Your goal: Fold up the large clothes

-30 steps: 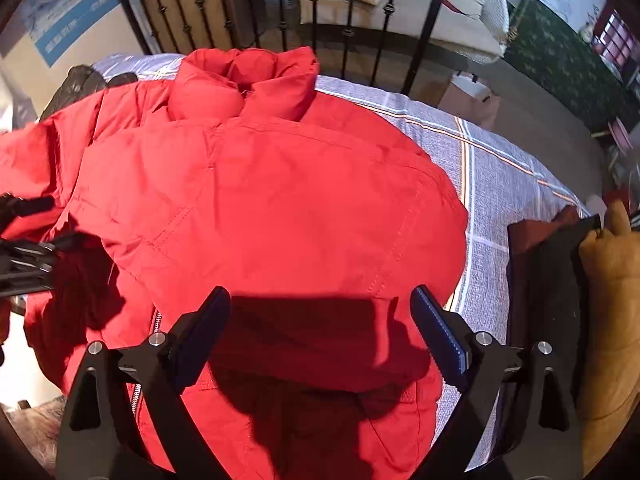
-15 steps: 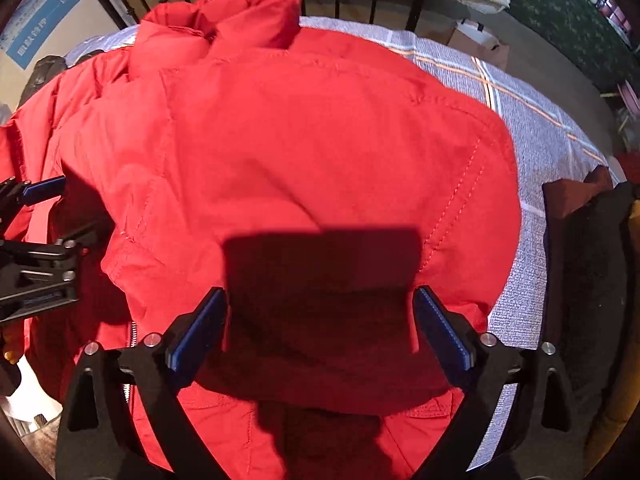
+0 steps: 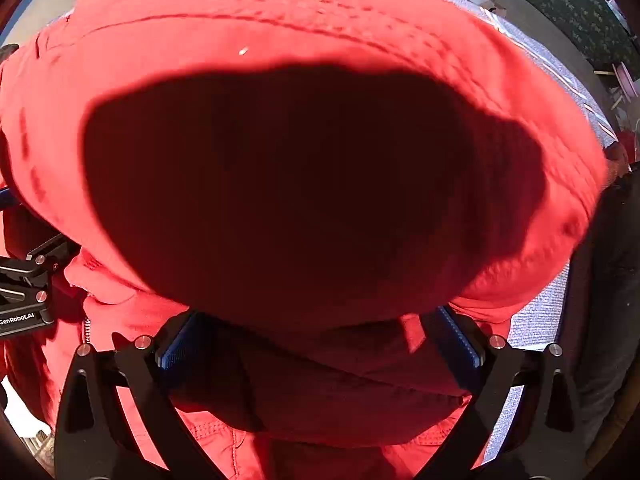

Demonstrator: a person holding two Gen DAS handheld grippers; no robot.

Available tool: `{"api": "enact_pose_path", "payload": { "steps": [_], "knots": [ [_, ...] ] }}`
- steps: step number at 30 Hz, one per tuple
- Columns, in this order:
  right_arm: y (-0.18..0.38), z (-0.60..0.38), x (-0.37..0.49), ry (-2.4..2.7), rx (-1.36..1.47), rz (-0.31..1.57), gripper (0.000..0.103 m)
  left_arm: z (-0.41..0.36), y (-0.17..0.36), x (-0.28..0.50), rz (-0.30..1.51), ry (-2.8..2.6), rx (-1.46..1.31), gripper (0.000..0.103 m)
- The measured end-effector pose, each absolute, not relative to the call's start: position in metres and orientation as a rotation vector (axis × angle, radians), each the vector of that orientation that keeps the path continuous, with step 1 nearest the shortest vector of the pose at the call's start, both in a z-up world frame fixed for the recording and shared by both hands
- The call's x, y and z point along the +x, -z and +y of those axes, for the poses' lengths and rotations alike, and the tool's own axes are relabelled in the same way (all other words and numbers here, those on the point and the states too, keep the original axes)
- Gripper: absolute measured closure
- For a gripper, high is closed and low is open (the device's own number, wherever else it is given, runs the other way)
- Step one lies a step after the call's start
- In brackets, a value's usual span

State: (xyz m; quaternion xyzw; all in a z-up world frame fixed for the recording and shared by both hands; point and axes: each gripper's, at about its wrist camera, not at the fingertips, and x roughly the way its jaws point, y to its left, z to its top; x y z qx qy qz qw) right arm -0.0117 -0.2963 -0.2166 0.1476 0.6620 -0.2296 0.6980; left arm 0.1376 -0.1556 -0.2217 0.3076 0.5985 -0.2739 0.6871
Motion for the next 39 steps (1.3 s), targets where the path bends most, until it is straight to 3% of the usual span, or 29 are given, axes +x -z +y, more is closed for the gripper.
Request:
{"api": "enact_pose_path", "payload": {
  "steps": [10, 25, 31, 39],
  "knots": [
    [0.219, -0.287, -0.029, 0.513, 0.345, 1.434, 0.004, -0.153, 0.21, 0.127, 1.302, 0.606, 0.67, 0.006],
    [0.175, -0.247, -0.088, 0.583, 0.386, 1.324, 0.005, -0.046, 0.137, 0.107, 1.239, 0.534, 0.355, 0.006],
    [0.15, -0.241, -0.085, 0.559, 0.447, 1.315, 0.005, 0.017, 0.1, 0.111, 1.17, 0.407, 0.146, 0.007],
    [0.143, -0.209, -0.062, 0.47, 0.355, 1.334, 0.005, 0.159, 0.051, 0.11, 0.99, 0.041, -0.111, 0.009]
  ]
}}
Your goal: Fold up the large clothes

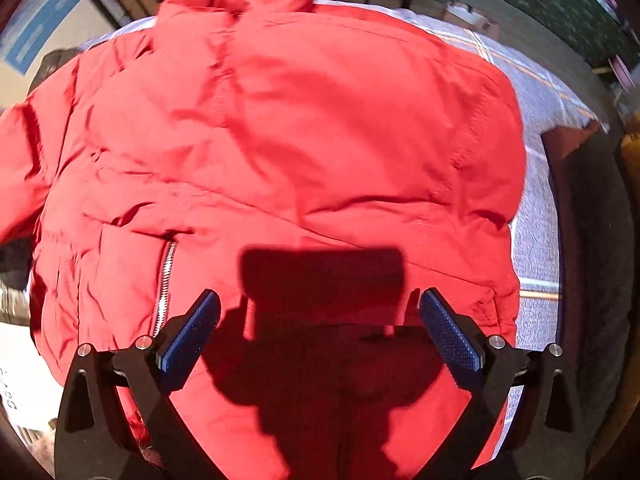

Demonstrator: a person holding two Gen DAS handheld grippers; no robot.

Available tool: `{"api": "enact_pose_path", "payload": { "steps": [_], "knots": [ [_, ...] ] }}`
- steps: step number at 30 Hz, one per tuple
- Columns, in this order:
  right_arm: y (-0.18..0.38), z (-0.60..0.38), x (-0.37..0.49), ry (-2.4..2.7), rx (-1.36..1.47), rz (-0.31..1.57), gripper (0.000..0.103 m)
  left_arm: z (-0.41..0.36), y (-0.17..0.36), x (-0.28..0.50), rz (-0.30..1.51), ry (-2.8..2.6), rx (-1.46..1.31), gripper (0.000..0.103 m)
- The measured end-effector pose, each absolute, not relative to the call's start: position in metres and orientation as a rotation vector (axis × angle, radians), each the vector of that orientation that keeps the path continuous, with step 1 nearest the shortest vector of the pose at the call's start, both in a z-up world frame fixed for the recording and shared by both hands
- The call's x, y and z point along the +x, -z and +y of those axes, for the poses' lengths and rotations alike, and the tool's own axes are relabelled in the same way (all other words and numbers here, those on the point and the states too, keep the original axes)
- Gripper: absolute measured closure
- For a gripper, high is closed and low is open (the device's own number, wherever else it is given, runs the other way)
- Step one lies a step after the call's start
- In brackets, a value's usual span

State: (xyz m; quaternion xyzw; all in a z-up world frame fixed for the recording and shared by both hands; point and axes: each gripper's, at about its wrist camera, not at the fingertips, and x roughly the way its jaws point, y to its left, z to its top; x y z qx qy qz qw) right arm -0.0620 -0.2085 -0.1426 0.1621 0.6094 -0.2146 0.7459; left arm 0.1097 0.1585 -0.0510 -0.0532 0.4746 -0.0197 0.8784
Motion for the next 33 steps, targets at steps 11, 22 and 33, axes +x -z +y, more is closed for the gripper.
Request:
{"api": "enact_pose_path", "payload": {
  "steps": [11, 22, 33],
  "knots": [
    [0.129, -0.188, -0.052, 0.424, 0.257, 1.323, 0.005, 0.326, 0.056, 0.125, 0.919, -0.337, -0.542, 0.01],
    [0.136, -0.196, -0.056, 0.432, 0.279, 1.343, 0.005, 0.414, 0.105, 0.153, 0.946, -0.453, -0.866, 0.012],
    [0.135, -0.19, -0.055, 0.43, 0.284, 1.338, 0.005, 0.396, 0.089, 0.186, 0.963, -0.35, -0.779, 0.073]
  ]
}}
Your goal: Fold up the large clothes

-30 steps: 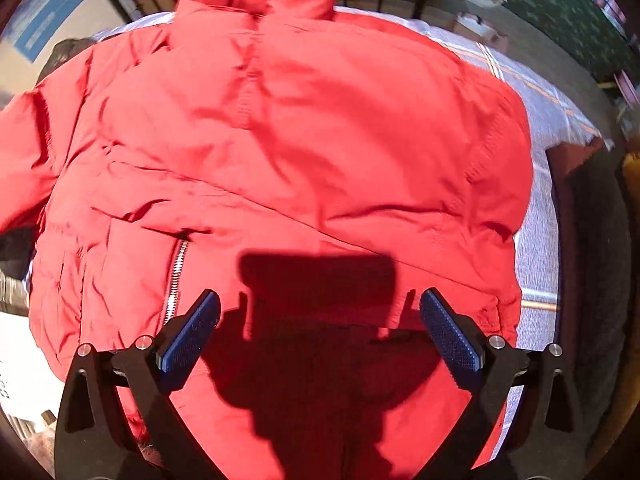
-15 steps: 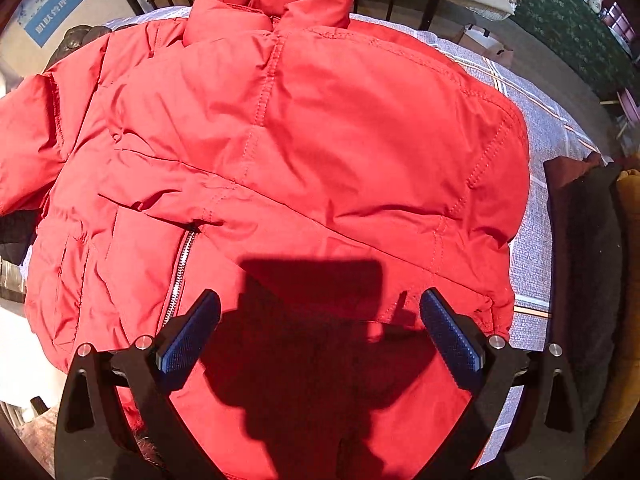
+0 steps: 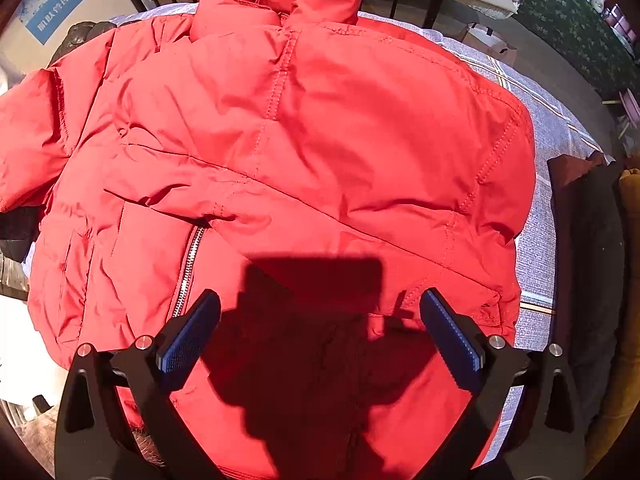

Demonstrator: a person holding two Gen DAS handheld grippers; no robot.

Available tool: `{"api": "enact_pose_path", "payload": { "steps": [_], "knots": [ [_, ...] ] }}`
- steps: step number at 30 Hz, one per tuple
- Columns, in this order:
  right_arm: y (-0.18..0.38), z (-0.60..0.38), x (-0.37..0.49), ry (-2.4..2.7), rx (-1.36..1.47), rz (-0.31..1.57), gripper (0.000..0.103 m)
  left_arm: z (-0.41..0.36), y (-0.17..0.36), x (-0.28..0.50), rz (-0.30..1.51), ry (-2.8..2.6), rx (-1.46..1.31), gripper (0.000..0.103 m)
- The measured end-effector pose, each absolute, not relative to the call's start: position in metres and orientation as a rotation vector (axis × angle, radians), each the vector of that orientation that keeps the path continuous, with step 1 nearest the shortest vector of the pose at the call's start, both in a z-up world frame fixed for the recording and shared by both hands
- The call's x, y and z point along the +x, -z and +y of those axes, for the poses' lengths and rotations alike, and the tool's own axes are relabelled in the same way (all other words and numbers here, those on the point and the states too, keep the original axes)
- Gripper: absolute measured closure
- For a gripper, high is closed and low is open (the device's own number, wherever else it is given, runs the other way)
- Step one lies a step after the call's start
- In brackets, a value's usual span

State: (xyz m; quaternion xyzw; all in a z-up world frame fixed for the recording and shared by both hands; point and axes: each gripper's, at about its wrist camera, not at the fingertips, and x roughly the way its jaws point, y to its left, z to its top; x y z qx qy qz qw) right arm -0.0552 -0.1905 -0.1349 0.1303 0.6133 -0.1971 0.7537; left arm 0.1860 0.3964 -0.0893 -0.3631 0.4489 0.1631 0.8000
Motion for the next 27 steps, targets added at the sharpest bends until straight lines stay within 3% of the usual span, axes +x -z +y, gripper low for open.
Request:
{"api": "enact_pose_path", "payload": {
  "steps": [3, 10, 16, 20, 27],
  "knots": [
    [0.135, -0.191, -0.056, 0.437, 0.29, 1.338, 0.005, 0.385, 0.068, 0.19, 0.955, -0.328, -0.678, 0.09],
    [0.134, -0.192, -0.055, 0.452, 0.287, 1.329, 0.005, 0.339, -0.035, 0.185, 0.781, -0.109, -0.645, 0.095],
    [0.132, -0.193, -0.051, 0.457, 0.293, 1.318, 0.005, 0.207, -0.122, 0.185, 0.669, 0.231, -0.391, 0.096],
    [0.129, -0.196, -0.054, 0.469, 0.303, 1.307, 0.005, 0.091, -0.127, 0.176, 0.705, 0.526, -0.294, 0.097],
    [0.126, -0.218, -0.071, 0.531, 0.37, 1.288, 0.005, -0.079, -0.075, 0.148, 0.911, 0.869, -0.16, 0.097]
  ]
}}
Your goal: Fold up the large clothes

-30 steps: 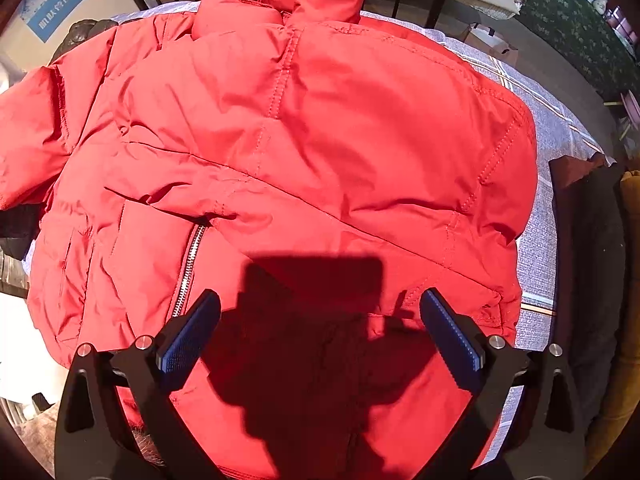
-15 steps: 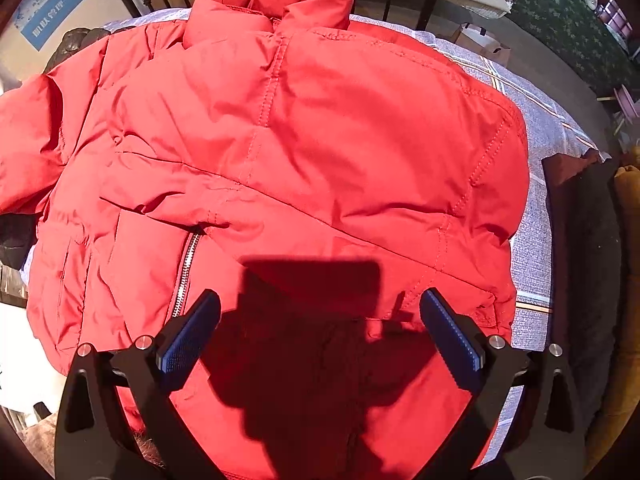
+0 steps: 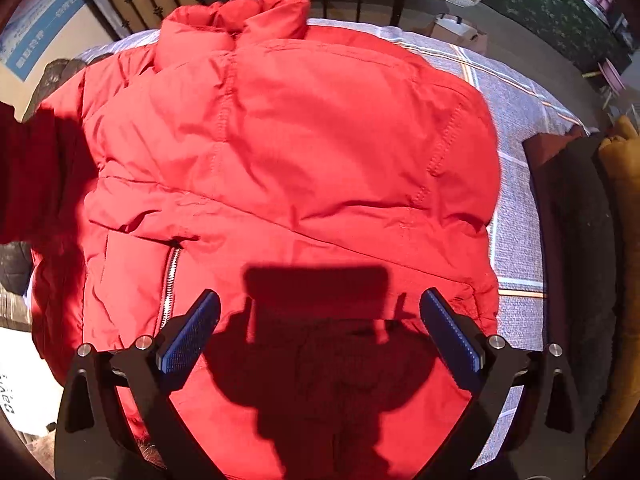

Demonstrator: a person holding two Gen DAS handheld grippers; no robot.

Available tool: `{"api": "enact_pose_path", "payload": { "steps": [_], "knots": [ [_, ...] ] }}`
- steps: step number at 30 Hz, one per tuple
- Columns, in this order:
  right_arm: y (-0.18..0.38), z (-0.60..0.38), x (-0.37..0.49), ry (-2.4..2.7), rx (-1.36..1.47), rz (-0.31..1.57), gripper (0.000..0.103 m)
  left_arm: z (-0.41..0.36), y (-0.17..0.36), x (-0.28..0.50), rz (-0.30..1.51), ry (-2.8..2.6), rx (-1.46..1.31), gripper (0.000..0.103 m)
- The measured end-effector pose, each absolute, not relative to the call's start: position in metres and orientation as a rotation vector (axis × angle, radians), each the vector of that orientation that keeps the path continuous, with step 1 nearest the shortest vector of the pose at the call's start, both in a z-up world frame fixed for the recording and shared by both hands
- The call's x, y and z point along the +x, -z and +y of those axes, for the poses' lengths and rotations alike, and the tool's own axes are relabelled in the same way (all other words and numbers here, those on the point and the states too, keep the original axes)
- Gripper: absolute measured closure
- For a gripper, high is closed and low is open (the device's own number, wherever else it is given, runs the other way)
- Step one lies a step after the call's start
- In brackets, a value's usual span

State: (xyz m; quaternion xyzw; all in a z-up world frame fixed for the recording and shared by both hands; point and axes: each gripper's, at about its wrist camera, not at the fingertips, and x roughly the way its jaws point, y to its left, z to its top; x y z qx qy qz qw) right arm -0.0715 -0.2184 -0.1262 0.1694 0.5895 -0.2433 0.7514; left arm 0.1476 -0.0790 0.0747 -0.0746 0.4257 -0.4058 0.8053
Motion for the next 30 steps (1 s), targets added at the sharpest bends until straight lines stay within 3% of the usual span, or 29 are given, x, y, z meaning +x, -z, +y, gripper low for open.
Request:
{"api": "enact_pose_path", "payload": {
  "steps": [2, 4, 5, 6, 16, 30],
  "knots": [
    [0.126, -0.227, -0.078, 0.554, 0.399, 1.285, 0.005, -0.115, -0.051, 0.142, 0.998, 0.92, -0.119, 0.092],
    [0.128, -0.234, -0.083, 0.568, 0.421, 1.284, 0.005, -0.145, -0.023, 0.133, 1.117, 0.985, -0.092, 0.075],
    [0.128, -0.237, -0.086, 0.575, 0.431, 1.285, 0.005, -0.156, -0.011, 0.129, 1.174, 1.022, -0.089, 0.047],
    [0.129, -0.24, -0.089, 0.583, 0.441, 1.286, 0.005, -0.164, 0.0, 0.124, 1.219, 1.044, -0.082, 0.029],
    [0.133, -0.257, -0.089, 0.565, 0.535, 1.253, 0.005, -0.148, 0.021, 0.086, 1.215, 1.051, 0.054, 0.019],
    [0.08, -0.275, 0.039, 0.254, 0.574, 0.998, 0.005, 0.023, 0.029, 0.121, 1.22, 0.597, -0.092, 0.018]
  ]
}}
